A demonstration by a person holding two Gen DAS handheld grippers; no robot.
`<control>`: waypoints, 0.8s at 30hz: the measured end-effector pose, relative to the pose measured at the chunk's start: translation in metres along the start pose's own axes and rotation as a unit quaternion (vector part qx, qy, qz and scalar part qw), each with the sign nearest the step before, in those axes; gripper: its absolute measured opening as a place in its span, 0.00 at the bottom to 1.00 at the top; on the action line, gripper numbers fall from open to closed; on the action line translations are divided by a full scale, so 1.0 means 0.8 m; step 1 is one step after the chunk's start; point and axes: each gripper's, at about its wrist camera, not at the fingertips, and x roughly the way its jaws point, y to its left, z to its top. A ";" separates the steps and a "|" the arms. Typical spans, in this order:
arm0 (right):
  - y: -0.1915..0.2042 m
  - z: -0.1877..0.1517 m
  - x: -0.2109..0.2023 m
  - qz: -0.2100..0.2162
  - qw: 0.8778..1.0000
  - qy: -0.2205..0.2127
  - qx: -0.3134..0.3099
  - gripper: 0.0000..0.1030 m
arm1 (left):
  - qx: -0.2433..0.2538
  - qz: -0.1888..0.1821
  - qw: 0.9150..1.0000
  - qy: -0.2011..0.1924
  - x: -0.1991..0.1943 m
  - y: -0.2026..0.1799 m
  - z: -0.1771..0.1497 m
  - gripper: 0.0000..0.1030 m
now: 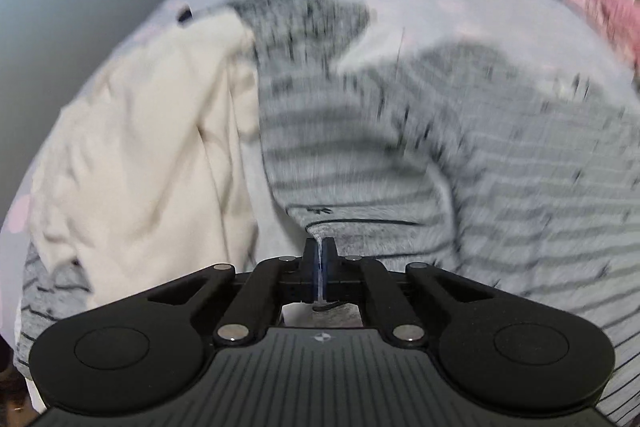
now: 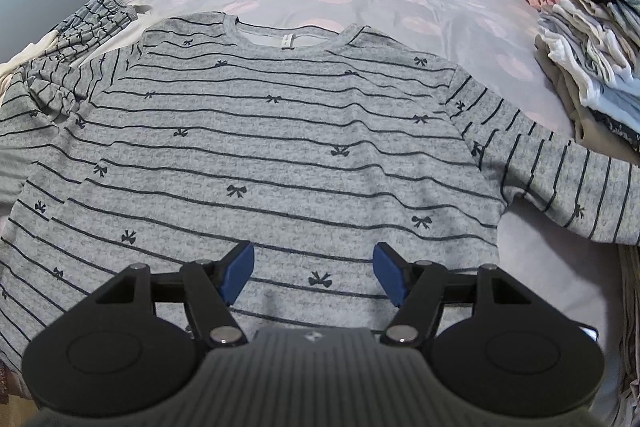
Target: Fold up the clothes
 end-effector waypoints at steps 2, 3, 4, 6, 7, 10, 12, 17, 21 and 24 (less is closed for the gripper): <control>-0.001 -0.001 0.002 0.000 1.000 0.004 0.004 0.67 | -0.001 0.002 1.000 -0.022 -0.022 0.007 0.024 0.00; -0.002 -0.001 0.002 0.000 1.000 0.006 0.006 0.67 | 0.003 0.007 1.000 -0.031 -0.031 0.011 0.039 0.00; -0.003 -0.001 0.003 0.000 1.000 0.007 0.010 0.67 | 0.008 0.016 0.999 -0.038 -0.039 0.015 0.054 0.00; -0.006 -0.001 0.003 -0.001 1.000 0.008 0.018 0.67 | 0.016 0.037 0.998 -0.048 -0.053 0.025 0.085 0.00; -0.008 -0.001 0.003 -0.001 1.000 0.008 0.022 0.67 | 0.018 0.048 0.997 -0.049 -0.058 0.030 0.101 0.00; -0.013 -0.001 0.006 -0.006 1.000 0.012 0.028 0.67 | 0.015 0.093 0.994 -0.049 -0.072 0.051 0.148 0.00; -0.016 -0.001 0.007 -0.010 0.999 0.015 0.032 0.67 | 0.014 0.124 0.991 -0.051 -0.075 0.067 0.173 0.00; -0.025 -0.001 0.012 -0.018 0.999 0.022 0.043 0.67 | -0.011 0.179 0.982 -0.056 -0.078 0.113 0.216 0.00; -0.032 0.002 0.018 -0.026 0.998 0.027 0.049 0.67 | -0.012 0.231 0.972 -0.050 -0.055 0.146 0.235 0.00; -0.036 0.005 0.024 -0.029 0.997 0.035 0.055 0.67 | -0.020 0.247 0.968 -0.030 -0.024 0.166 0.239 0.00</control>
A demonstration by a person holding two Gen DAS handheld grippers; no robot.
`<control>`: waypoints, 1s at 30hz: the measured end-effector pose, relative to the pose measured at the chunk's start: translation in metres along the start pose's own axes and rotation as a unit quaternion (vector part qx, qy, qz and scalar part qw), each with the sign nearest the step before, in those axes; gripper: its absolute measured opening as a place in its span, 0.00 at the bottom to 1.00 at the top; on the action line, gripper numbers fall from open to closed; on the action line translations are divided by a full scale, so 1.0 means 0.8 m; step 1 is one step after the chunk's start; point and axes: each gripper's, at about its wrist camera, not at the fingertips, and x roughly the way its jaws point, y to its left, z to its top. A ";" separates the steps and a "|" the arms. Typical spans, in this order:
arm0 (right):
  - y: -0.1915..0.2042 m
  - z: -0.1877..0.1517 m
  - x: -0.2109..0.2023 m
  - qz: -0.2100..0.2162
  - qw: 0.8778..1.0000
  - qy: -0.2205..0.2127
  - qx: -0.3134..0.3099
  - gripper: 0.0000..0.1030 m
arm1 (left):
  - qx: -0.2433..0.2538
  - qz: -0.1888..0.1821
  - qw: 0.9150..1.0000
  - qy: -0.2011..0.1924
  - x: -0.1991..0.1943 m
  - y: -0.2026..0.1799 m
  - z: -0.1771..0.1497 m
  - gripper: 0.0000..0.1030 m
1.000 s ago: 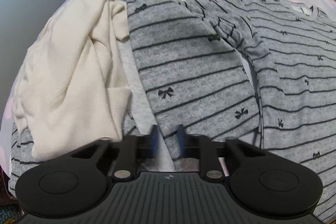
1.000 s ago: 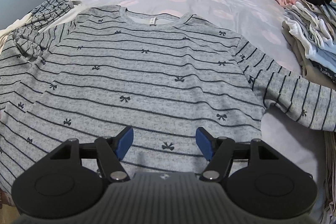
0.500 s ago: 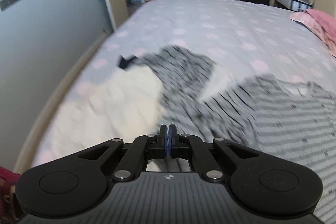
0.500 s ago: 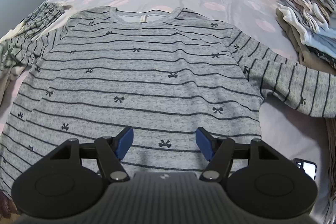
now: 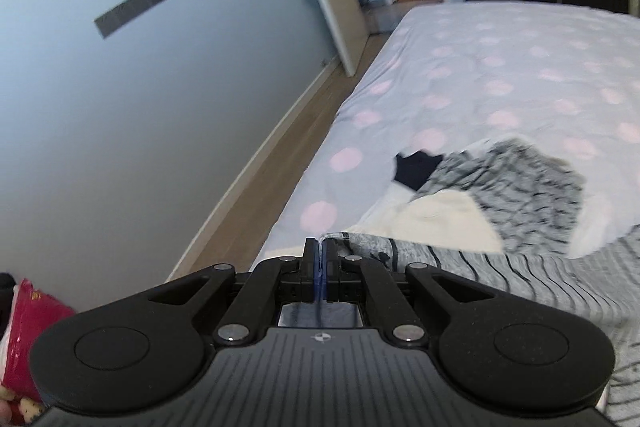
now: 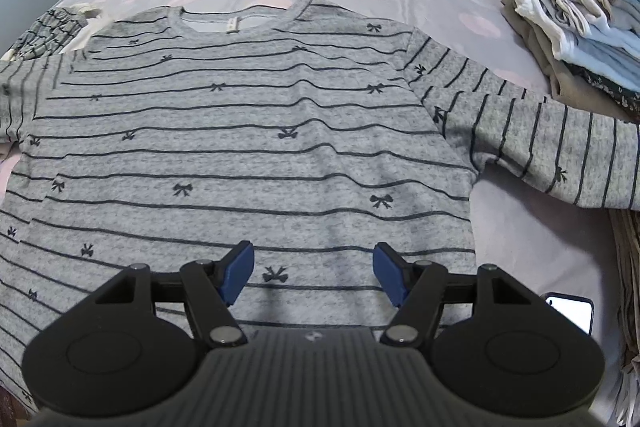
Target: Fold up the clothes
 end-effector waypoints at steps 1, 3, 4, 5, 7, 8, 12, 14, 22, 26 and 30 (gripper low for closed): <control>0.000 0.001 0.002 -0.002 1.000 0.002 0.001 0.67 | 0.002 0.005 1.000 0.003 0.010 -0.002 -0.001 0.00; -0.002 0.003 0.006 -0.004 1.000 0.007 0.003 0.67 | 0.005 0.008 1.000 0.006 0.026 -0.007 -0.005 0.00; -0.002 0.003 0.008 -0.004 1.000 0.009 0.004 0.67 | 0.007 0.007 1.000 0.008 0.032 -0.010 -0.008 0.00; -0.002 0.004 0.009 -0.003 1.000 0.010 0.003 0.67 | 0.008 0.007 1.000 0.009 0.035 -0.013 -0.011 0.01; -0.001 0.004 0.011 -0.001 1.000 0.013 0.001 0.67 | 0.009 0.001 1.000 -0.004 0.029 -0.019 -0.020 0.06; -0.001 0.004 0.012 0.000 1.000 0.015 -0.001 0.67 | 0.010 -0.003 1.000 -0.011 0.026 -0.022 -0.024 0.14; -0.008 0.005 0.010 0.008 1.000 0.010 0.006 0.67 | 0.008 -0.025 0.998 -0.062 -0.003 -0.037 -0.046 0.32; -0.017 0.009 0.005 0.007 1.000 0.001 0.016 0.67 | 0.006 -0.052 0.995 -0.083 -0.023 -0.048 -0.059 0.40; -0.077 0.022 -0.008 -0.008 0.997 -0.007 0.082 0.67 | 0.019 -0.208 0.977 -0.036 -0.059 -0.141 -0.128 0.30; -0.110 0.036 -0.020 -0.013 0.995 -0.006 0.101 0.65 | 0.026 -0.285 0.958 -0.003 -0.073 -0.191 -0.163 0.29; -0.155 0.047 -0.027 -0.008 0.988 -0.011 0.152 0.62 | 0.005 -0.323 0.945 0.048 -0.046 -0.232 -0.188 0.29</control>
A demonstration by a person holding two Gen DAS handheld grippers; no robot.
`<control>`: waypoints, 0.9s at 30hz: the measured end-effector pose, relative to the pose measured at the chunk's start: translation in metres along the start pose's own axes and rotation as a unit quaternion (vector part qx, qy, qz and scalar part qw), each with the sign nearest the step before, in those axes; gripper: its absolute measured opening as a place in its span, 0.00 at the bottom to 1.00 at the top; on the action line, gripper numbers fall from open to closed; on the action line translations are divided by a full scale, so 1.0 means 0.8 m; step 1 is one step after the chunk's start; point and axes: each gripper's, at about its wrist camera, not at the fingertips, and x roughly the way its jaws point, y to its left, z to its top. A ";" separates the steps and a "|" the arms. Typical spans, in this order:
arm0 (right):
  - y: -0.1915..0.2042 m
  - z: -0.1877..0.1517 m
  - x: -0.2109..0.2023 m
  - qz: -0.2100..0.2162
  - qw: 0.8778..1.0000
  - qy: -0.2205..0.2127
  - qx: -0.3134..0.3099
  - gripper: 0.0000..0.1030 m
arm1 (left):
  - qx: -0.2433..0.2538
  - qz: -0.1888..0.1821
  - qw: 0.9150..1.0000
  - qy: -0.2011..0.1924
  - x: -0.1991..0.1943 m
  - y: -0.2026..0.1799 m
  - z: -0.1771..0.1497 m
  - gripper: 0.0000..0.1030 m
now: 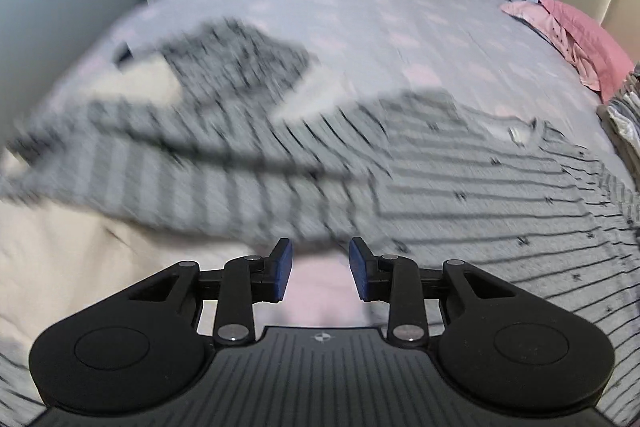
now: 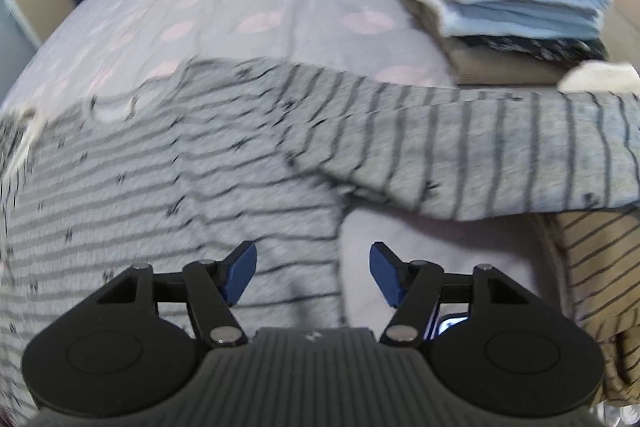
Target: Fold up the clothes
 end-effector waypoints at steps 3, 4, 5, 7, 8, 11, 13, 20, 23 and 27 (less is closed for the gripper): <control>-0.031 0.009 0.009 0.010 0.998 0.006 0.058 0.62 | -0.014 -0.006 1.000 0.009 0.028 -0.004 -0.006 0.29; -0.039 0.009 0.014 0.013 0.997 0.008 0.076 0.62 | -0.009 0.001 1.000 0.007 0.036 -0.005 -0.005 0.29; -0.046 0.010 0.019 0.018 0.995 0.010 0.094 0.62 | -0.012 0.006 1.000 0.008 0.042 -0.005 -0.004 0.29; -0.060 0.011 0.029 0.029 0.991 0.012 0.130 0.62 | -0.047 -0.003 0.999 0.015 0.054 0.002 -0.002 0.29; -0.065 0.012 0.035 0.034 0.989 0.014 0.144 0.62 | -0.065 -0.007 0.998 0.015 0.060 0.006 -0.001 0.29; -0.063 0.020 0.056 0.042 0.986 0.022 0.162 0.62 | -0.102 -0.011 0.995 0.013 0.075 0.012 0.003 0.29; -0.062 0.025 0.069 0.047 0.983 0.028 0.174 0.62 | -0.100 -0.001 0.995 0.017 0.085 0.010 0.005 0.29; -0.052 0.037 0.107 0.035 0.982 0.032 0.184 0.16 | -0.105 -0.002 0.994 0.023 0.109 0.011 0.003 0.13; -0.049 0.042 0.104 0.002 0.984 0.009 0.177 0.04 | -0.085 0.021 0.996 -0.006 0.100 0.007 0.010 0.02; -0.053 0.049 0.095 -0.037 0.984 -0.017 0.174 0.03 | -0.096 0.044 0.994 -0.003 0.096 0.018 0.023 0.02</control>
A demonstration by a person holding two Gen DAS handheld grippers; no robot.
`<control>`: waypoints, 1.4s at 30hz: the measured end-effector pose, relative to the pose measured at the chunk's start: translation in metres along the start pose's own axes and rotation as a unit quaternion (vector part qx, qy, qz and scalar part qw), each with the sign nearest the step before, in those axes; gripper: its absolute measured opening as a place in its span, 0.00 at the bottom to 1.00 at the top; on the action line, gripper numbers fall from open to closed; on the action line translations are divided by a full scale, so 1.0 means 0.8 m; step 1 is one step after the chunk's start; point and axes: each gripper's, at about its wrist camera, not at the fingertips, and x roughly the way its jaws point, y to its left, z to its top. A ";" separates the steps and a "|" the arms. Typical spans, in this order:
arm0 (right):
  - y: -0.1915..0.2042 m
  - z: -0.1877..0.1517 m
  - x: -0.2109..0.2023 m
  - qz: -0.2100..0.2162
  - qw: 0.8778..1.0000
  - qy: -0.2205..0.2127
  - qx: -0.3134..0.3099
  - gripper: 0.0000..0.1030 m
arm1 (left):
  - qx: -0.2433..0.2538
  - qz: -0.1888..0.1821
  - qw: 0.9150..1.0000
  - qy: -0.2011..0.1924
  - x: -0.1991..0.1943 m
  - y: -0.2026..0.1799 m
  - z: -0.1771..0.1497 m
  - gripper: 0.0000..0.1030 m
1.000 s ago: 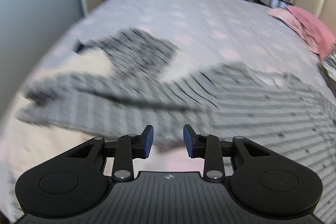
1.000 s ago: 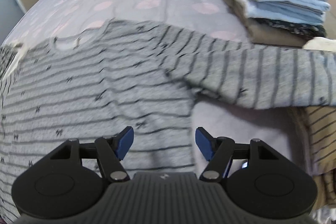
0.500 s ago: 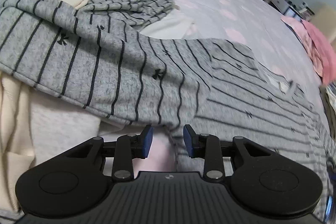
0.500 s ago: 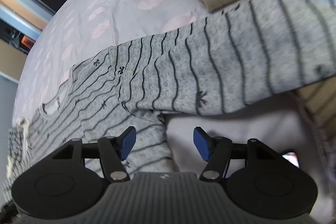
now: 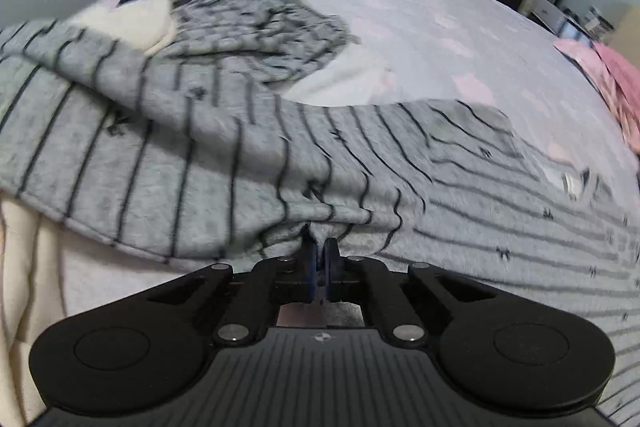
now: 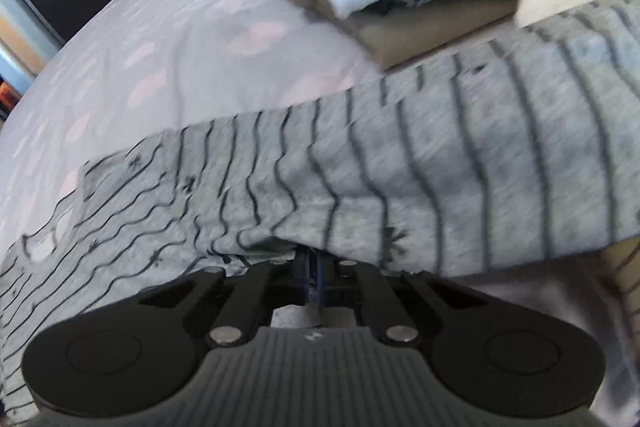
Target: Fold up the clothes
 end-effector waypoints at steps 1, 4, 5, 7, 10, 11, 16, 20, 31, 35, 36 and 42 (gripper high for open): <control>-0.001 0.002 0.002 -0.001 1.000 0.004 0.001 0.03 | 0.007 0.011 1.000 0.005 0.005 0.000 0.000 0.02; -0.001 0.000 0.011 -0.004 1.000 0.016 -0.006 0.03 | 0.020 0.011 1.000 0.016 0.009 -0.006 -0.003 0.03; 0.000 -0.001 0.014 -0.005 1.000 0.020 -0.008 0.05 | 0.024 0.010 0.999 0.019 0.011 -0.008 -0.004 0.04; -0.001 -0.001 0.014 0.004 0.999 0.031 -0.007 0.11 | 0.028 0.004 0.999 0.026 0.010 -0.010 -0.005 0.11; -0.010 -0.005 0.008 0.028 0.999 0.044 0.002 0.32 | 0.027 -0.007 0.999 0.036 0.000 -0.008 -0.007 0.18; -0.012 -0.008 0.006 0.031 0.998 0.048 0.000 0.32 | 0.030 -0.010 0.999 0.040 -0.005 -0.007 -0.010 0.18; -0.019 -0.025 -0.010 0.046 0.997 0.064 -0.021 0.32 | 0.047 -0.029 0.996 0.068 -0.025 0.001 -0.034 0.18; -0.026 -0.043 -0.022 0.055 0.994 0.088 -0.043 0.32 | 0.066 -0.039 0.992 0.098 -0.038 0.003 -0.060 0.18; -0.022 -0.096 -0.066 0.045 0.990 0.089 -0.099 0.34 | 0.143 -0.056 0.983 0.104 -0.112 -0.004 -0.117 0.18; -0.002 -0.113 -0.087 0.041 0.986 0.070 -0.146 0.36 | 0.173 -0.054 0.978 0.107 -0.142 0.000 -0.145 0.18; 0.003 -0.117 -0.089 0.043 0.985 0.068 -0.155 0.36 | 0.180 -0.055 0.976 0.108 -0.149 0.001 -0.154 0.18; 0.040 -0.130 -0.094 0.058 0.978 0.068 -0.187 0.36 | 0.239 -0.041 0.964 0.110 -0.179 -0.004 -0.218 0.18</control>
